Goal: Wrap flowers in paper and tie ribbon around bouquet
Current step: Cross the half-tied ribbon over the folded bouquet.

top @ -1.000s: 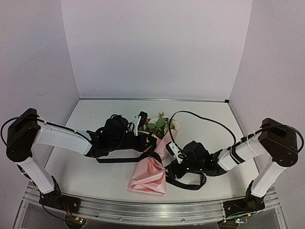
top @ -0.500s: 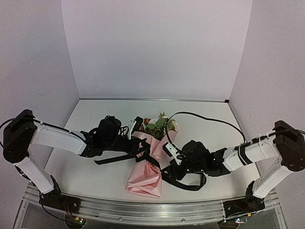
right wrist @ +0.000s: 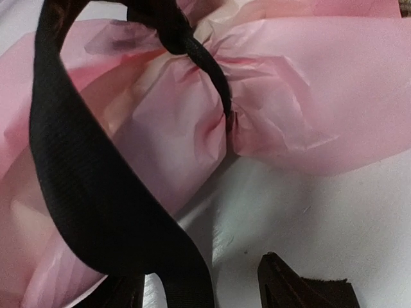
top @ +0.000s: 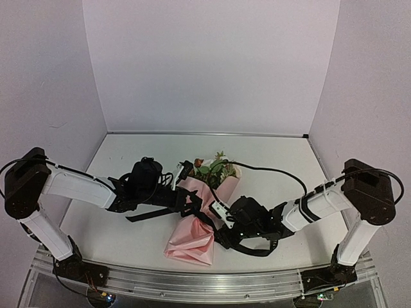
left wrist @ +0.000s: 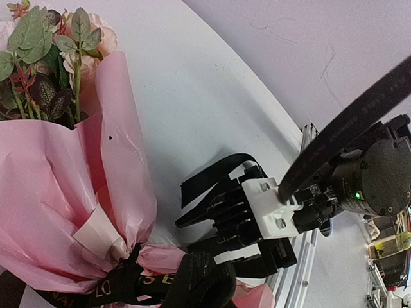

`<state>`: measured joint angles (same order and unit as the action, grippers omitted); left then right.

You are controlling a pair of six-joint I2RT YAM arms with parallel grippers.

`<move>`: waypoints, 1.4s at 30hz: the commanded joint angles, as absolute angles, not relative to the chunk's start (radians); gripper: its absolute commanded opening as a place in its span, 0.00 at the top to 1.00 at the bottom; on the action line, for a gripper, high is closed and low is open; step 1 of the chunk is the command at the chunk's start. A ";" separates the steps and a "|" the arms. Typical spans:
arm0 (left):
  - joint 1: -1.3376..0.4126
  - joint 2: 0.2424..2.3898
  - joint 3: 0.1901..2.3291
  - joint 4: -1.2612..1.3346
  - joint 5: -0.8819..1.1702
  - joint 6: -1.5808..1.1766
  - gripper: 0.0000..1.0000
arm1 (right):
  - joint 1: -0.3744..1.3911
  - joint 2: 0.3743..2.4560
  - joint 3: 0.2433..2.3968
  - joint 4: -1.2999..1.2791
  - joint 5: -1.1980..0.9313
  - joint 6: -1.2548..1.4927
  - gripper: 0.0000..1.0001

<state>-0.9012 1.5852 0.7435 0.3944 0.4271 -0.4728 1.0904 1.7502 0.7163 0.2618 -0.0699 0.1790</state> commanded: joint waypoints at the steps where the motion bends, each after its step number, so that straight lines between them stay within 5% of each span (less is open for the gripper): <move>1: -0.896 1.577 0.744 0.447 0.431 -0.480 1.00 | 1.100 1.783 0.732 0.314 0.019 0.193 0.49; 8: -0.893 1.544 0.732 0.440 0.355 -0.483 1.00 | 1.100 1.666 0.710 0.268 0.083 0.185 0.99; 20: -0.891 1.495 0.684 0.472 0.270 -0.505 1.00 | 1.114 1.467 0.885 -0.161 -0.028 0.107 1.00; 29: -0.891 1.455 0.613 0.521 0.259 -0.529 1.00 | 1.142 1.618 1.117 -0.298 -0.181 0.142 1.00; 42: -0.894 1.372 0.447 0.668 0.150 -0.587 0.86 | 1.136 1.798 1.266 -0.315 -0.171 0.333 1.00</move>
<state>-0.8970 1.4201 0.4806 0.5645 0.2018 -0.5655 1.1393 1.7785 1.1929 -0.3063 -0.1884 0.2622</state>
